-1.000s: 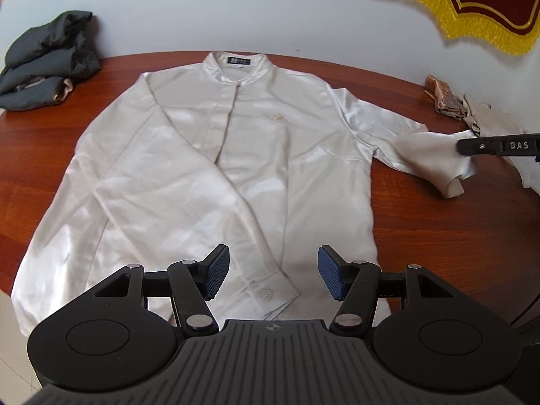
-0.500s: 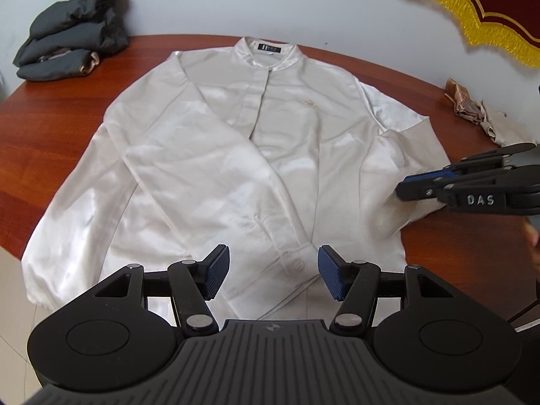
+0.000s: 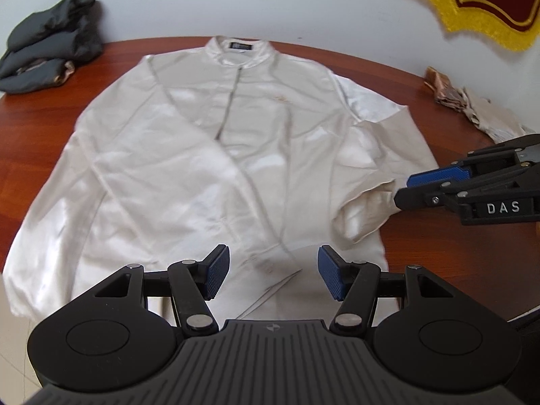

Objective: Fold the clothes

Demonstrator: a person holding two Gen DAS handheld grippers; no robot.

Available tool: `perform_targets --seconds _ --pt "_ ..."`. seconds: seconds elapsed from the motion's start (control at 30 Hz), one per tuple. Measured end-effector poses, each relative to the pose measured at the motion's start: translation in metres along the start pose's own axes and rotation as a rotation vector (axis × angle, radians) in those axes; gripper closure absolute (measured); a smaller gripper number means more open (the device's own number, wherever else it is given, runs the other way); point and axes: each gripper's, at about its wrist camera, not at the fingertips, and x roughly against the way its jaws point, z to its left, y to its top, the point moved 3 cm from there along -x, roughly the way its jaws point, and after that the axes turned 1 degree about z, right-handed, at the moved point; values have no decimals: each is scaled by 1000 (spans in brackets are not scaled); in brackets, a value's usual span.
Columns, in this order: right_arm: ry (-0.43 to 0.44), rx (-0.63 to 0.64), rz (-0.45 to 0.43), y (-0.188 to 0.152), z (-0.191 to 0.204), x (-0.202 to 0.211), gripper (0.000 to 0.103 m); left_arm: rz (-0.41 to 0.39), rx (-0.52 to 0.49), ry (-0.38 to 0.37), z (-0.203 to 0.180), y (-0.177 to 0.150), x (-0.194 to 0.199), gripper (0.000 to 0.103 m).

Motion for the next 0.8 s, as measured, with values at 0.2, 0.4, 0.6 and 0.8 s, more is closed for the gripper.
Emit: perform_targets --seconds 0.2,0.4,0.6,0.8 --pt "-44 -62 -4 -21 -26 16 68 -3 -72 -22 -25 17 -17 43" --pt "-82 -121 -9 -42 -46 27 68 0 -172 -23 -50 36 -42 44" --pt "-113 -182 -10 -62 -62 37 67 21 -250 -19 -68 45 -67 44" --pt "-144 -238 -12 -78 -75 44 67 31 -314 -23 -81 49 -85 50"
